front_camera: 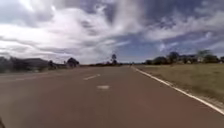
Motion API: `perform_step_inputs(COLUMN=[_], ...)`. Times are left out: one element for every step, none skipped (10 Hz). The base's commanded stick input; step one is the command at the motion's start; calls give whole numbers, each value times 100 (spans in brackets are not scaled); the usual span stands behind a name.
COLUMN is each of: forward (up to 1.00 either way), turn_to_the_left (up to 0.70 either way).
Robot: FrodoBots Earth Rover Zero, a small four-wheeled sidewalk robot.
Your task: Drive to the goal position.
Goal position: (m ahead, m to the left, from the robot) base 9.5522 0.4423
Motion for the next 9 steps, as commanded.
perform_step_inputs(forward=[100,100,100,100,100,100,100,100,100], turn_to_the_left=[0,0,0,0,0,0,0,0,0])
